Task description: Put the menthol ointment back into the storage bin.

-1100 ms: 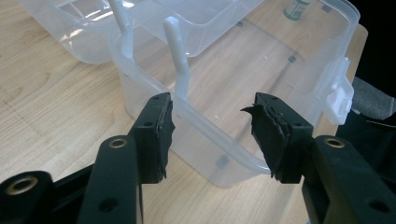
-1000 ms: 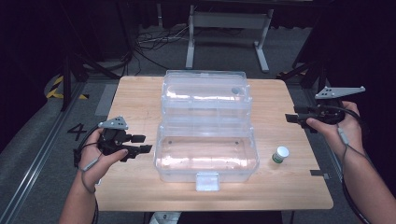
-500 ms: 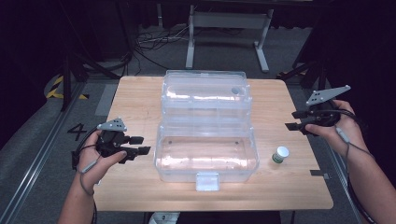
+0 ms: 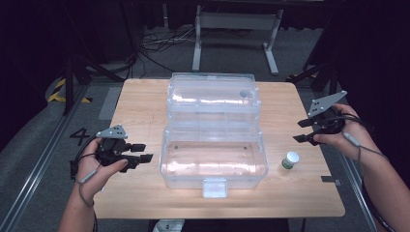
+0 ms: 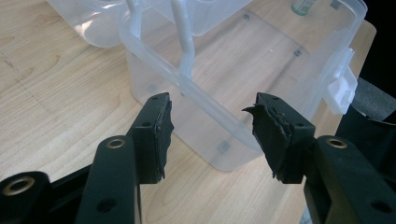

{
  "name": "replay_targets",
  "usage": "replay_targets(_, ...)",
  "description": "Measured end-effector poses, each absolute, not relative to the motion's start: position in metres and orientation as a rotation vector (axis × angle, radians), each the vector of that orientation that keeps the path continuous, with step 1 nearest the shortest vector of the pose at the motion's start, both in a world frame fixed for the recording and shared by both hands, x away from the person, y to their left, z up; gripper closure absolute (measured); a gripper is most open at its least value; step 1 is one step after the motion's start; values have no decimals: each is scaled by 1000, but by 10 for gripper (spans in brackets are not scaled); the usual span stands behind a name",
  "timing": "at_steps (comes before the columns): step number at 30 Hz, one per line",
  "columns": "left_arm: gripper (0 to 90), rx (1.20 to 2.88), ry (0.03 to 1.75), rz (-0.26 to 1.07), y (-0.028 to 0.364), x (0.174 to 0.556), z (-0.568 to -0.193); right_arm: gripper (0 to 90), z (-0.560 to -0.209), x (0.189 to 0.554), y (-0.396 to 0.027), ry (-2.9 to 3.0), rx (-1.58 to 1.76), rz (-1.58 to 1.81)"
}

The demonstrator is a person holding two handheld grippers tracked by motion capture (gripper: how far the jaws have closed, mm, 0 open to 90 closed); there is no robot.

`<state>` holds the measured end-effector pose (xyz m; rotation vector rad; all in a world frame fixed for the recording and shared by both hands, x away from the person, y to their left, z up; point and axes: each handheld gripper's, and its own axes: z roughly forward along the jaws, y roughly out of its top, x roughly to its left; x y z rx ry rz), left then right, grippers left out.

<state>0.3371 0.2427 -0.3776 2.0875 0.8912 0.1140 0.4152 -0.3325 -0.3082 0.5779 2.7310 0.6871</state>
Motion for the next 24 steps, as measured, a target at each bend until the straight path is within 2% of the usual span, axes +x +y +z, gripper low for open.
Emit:
replay_targets(8, 475, 2091, 909, 109, 245, 333, -380, 391, -322, 419, -327, 2822, 532, 592)
replay_targets(24, 472, 2077, 957, 113, 253, 321, -384, 396, -344, 420, -315, 2916, 494, 460)
